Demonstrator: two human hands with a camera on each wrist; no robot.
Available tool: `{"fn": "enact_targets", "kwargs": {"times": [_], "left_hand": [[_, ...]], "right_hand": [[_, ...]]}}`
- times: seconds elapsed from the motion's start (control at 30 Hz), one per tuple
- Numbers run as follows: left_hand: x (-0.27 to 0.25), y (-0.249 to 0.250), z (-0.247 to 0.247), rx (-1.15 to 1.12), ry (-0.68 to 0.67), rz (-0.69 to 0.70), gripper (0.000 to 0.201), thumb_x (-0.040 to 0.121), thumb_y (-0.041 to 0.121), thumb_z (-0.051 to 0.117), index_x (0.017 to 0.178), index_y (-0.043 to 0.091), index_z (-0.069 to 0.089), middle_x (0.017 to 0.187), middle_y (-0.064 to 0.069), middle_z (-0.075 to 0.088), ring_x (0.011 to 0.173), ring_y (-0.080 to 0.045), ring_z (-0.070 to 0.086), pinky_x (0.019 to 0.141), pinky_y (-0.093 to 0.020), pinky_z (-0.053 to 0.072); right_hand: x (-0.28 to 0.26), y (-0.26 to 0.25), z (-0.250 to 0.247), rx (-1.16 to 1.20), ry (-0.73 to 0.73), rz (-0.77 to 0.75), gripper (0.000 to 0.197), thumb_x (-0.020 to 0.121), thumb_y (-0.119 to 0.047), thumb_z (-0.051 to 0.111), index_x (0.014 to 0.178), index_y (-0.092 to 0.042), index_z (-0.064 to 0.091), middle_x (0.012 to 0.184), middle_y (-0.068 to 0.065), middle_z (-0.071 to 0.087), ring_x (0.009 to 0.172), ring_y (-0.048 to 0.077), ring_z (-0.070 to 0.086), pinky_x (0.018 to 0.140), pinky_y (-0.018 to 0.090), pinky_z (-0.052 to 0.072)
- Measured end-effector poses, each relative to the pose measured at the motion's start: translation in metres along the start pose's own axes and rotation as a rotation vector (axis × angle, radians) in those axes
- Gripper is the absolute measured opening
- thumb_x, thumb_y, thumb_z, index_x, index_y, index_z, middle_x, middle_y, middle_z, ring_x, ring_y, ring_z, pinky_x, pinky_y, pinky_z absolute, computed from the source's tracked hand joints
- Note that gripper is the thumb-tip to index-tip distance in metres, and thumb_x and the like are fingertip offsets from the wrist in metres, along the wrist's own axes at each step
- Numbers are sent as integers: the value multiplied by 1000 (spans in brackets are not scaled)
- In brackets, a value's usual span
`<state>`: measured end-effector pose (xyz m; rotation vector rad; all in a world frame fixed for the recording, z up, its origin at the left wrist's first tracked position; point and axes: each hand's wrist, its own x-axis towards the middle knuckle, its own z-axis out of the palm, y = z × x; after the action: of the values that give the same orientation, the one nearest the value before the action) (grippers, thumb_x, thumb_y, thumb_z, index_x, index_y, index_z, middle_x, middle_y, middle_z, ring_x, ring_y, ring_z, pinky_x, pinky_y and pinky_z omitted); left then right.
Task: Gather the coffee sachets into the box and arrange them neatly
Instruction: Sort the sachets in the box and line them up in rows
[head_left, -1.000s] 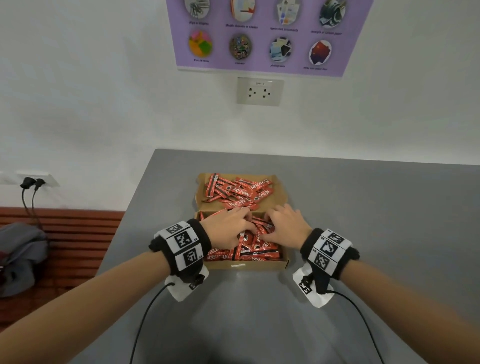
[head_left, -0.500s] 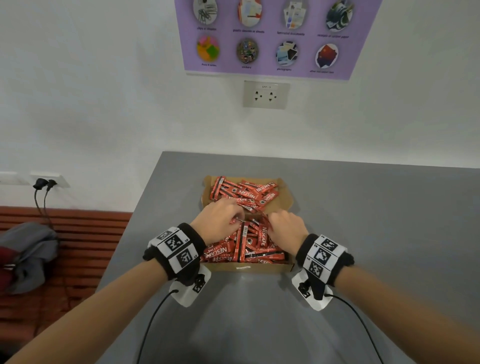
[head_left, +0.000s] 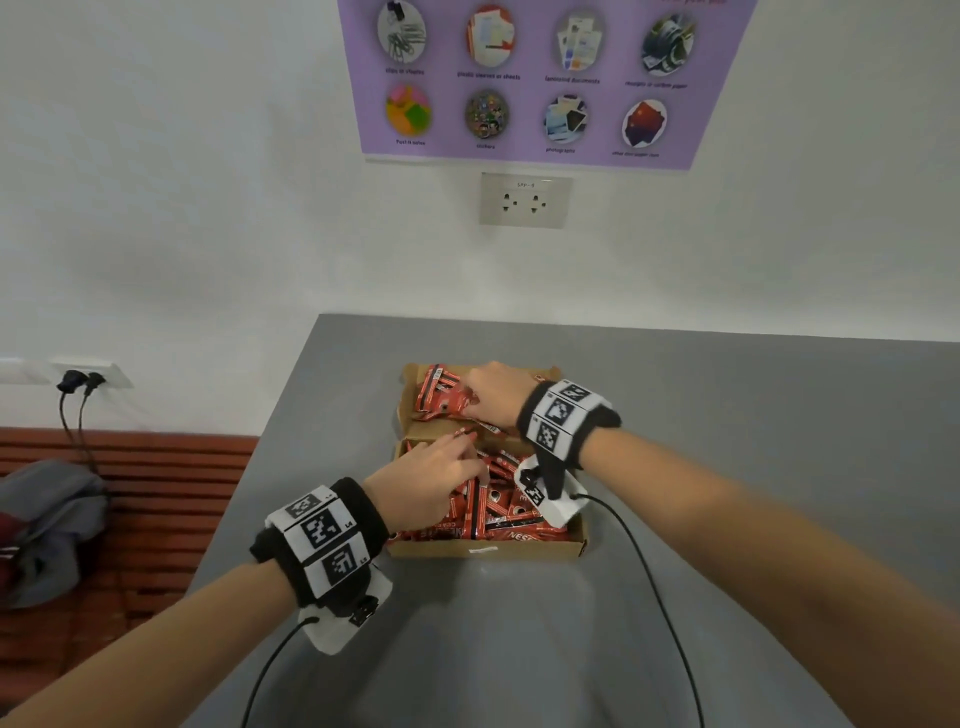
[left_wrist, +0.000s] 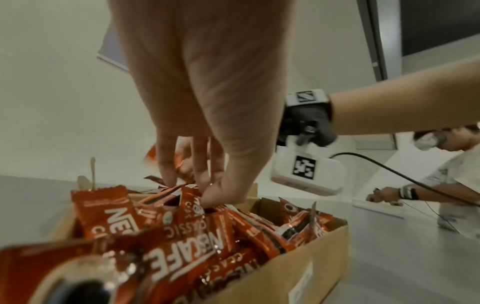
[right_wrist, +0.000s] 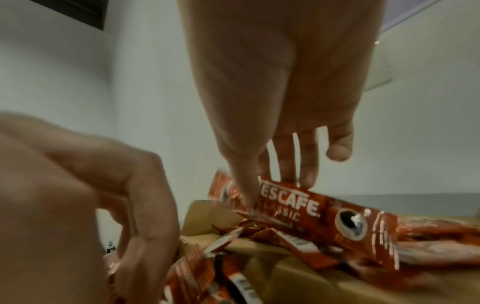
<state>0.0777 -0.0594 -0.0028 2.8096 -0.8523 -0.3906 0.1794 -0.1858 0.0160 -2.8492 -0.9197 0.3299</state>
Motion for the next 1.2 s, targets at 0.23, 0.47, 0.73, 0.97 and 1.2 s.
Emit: {"fn": "enact_targets", "kwargs": {"times": [0.23, 0.47, 0.73, 0.97, 1.2], "left_hand": [[4, 13, 6, 85, 140, -64, 38, 95, 20, 42, 132, 16, 45, 129, -3, 43, 118, -17, 42, 101, -32, 37], [38, 38, 15, -13, 61, 58, 52, 94, 35, 50, 141, 20, 34, 129, -8, 43, 115, -21, 43, 96, -35, 40], [46, 44, 13, 24, -91, -6, 65, 87, 55, 50, 140, 21, 36, 126, -11, 45, 107, -29, 53, 90, -42, 45], [48, 51, 20, 11, -81, 6, 54, 85, 43, 57, 131, 16, 49, 118, -10, 38, 97, -29, 54, 74, -32, 40], [44, 50, 19, -288, 126, 15, 24, 95, 24, 48, 109, 7, 58, 109, -5, 51, 92, -19, 55, 85, -34, 48]], "right_hand": [[-23, 18, 2, 177, 63, 69, 21, 90, -16, 58, 110, -12, 61, 109, 5, 64, 93, 17, 62, 83, 29, 51], [-96, 60, 40, 201, 35, 334, 6, 88, -16, 59, 89, -11, 57, 85, 4, 60, 77, 19, 59, 65, 27, 49], [-112, 62, 45, 328, 62, 264, 19, 95, -10, 45, 102, -8, 62, 96, 8, 66, 84, 19, 61, 76, 30, 51], [-123, 56, 32, 296, -72, 155, 9, 83, -22, 68, 86, -14, 67, 76, -4, 57, 69, 8, 53, 58, 10, 39], [-118, 46, 20, 417, 190, -18, 8, 88, -20, 63, 86, -12, 66, 78, -6, 61, 72, 8, 57, 66, 14, 44]]}}
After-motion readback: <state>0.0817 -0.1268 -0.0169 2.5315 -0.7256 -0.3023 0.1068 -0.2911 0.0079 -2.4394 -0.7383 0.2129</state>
